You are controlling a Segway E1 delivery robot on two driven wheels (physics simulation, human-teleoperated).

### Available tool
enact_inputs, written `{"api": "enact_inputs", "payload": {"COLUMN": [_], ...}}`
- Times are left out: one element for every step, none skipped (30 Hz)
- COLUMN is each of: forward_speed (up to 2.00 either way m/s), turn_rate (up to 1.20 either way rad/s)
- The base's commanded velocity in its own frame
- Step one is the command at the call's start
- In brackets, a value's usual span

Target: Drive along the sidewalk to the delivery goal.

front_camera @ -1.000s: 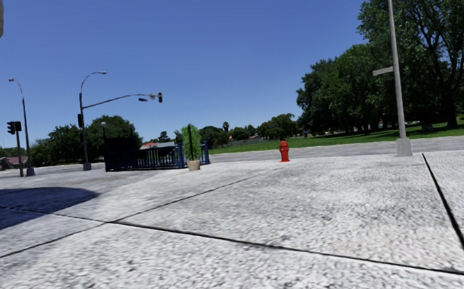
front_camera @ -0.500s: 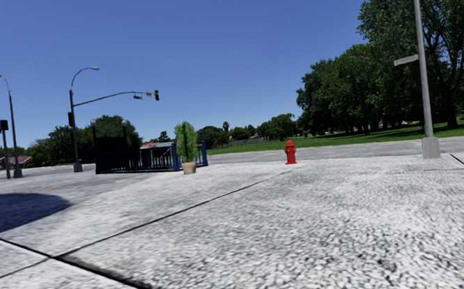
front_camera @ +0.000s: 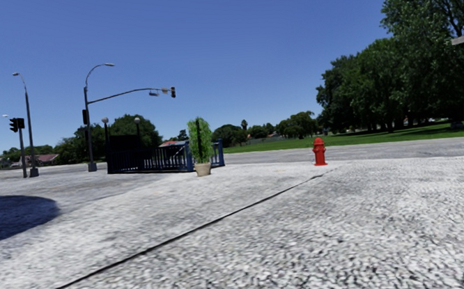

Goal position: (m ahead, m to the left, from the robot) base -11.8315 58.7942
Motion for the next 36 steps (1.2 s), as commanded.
{"api": "enact_inputs", "payload": {"forward_speed": [2.00,2.00,2.00,2.00,2.00,2.00,2.00,2.00,2.00,2.00,2.00,2.00,2.00,2.00,2.00,2.00,2.00,2.00,2.00,2.00,2.00,2.00,2.00,2.00,2.00,2.00,2.00,2.00,2.00,2.00,2.00,2.00,2.00,2.00,2.00,2.00], "turn_rate": [0.41,0.44,0.45,0.46,0.46,0.46,0.46,0.46,0.46,0.46,0.46,0.46,0.47,0.47,0.47,0.47,0.47,0.47,0.47,0.47,0.48,0.48,0.48,0.48,0.48,0.48,0.48,0.48,0.48,0.48,0.48,0.48,0.48,0.48,0.48,0.48]}}
